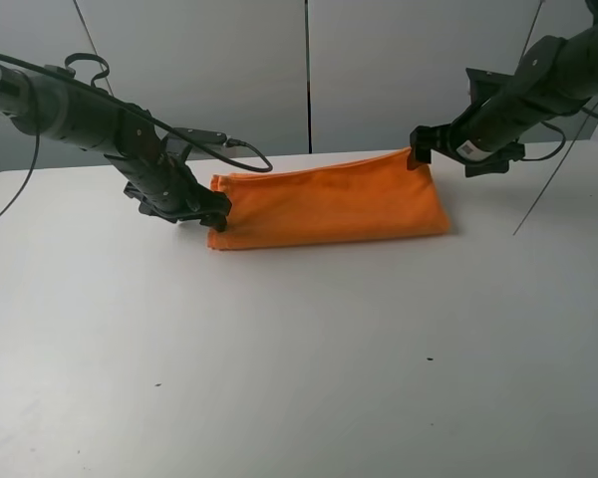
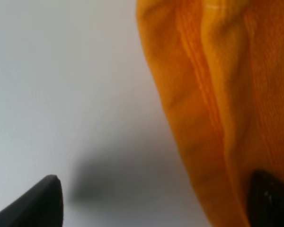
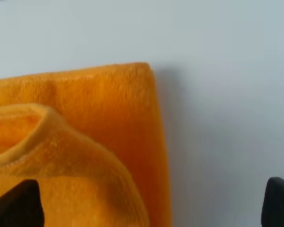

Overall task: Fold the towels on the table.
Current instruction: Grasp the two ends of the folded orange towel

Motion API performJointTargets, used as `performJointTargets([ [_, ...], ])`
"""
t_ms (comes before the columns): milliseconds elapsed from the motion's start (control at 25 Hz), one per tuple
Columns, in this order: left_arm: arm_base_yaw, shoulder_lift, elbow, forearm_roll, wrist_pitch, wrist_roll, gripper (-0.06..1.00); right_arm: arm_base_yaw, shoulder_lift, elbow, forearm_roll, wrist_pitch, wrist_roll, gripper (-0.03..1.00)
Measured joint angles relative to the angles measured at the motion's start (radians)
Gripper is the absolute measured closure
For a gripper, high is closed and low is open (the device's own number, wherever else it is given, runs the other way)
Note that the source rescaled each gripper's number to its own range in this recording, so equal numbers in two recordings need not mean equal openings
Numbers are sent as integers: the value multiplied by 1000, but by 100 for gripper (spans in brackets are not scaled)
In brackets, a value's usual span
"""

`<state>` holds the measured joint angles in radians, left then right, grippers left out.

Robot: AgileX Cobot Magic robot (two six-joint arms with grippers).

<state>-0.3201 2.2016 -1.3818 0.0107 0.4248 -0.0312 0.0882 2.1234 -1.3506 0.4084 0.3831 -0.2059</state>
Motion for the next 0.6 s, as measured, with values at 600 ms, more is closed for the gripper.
performJointTargets([
  [600, 0, 0, 0, -2, 4, 0, -5, -6, 60, -3, 155, 180, -198, -3],
])
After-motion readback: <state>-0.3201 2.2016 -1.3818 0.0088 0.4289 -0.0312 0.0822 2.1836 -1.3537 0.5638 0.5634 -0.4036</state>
